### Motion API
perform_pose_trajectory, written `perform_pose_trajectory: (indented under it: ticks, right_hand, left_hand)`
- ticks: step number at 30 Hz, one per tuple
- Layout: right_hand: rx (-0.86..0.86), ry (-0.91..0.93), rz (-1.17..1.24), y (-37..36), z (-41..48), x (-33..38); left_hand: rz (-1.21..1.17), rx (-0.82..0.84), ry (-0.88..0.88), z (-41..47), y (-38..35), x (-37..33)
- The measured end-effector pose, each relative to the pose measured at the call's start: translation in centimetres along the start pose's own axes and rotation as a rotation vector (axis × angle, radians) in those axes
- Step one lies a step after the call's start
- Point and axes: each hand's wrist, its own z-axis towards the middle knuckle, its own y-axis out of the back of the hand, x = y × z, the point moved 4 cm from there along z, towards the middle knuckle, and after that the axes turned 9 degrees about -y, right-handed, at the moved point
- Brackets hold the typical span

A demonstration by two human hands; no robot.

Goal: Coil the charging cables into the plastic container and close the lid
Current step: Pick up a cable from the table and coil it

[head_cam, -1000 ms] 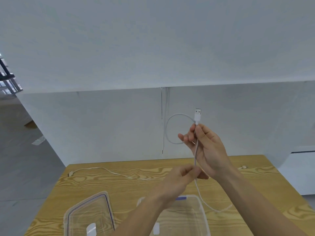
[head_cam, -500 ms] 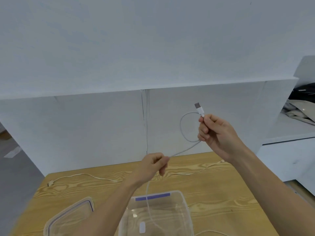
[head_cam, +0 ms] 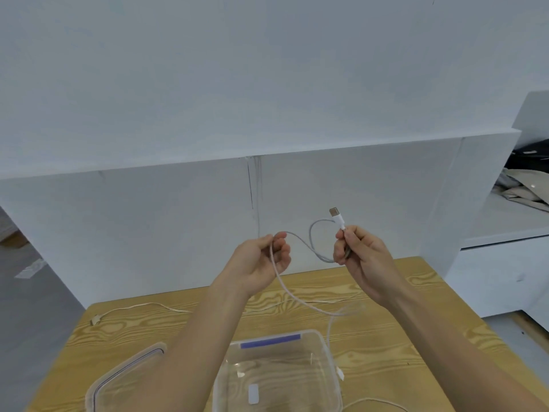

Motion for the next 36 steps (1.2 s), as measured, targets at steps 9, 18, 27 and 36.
perform_pose_trajectory:
  ticks: [9,18,27,36]
  right_hand:
    - [0.066,0.072,0.0,-3.1,-0.2,-1.2]
    - [0.076,0.021,-0.161,-4.4,-1.3,-1.4]
    - [0.099,-0.116,-0.157,-4.4,-1.3,-1.4]
    - [0.077,-0.142,0.231,-3.8,-1.1,-0.9]
  left_hand:
    - [0.18,-0.006,-0.254,-1.9,-1.8,1.0]
    - [0.481,-0.155,-0.476,-2.7,-2.3,1.2]
    - [0.616,-0.088,-0.492,-3.0,-2.8,2.1]
    - [0.763,-0.137,-0.785,-4.3,-1.6,0.8]
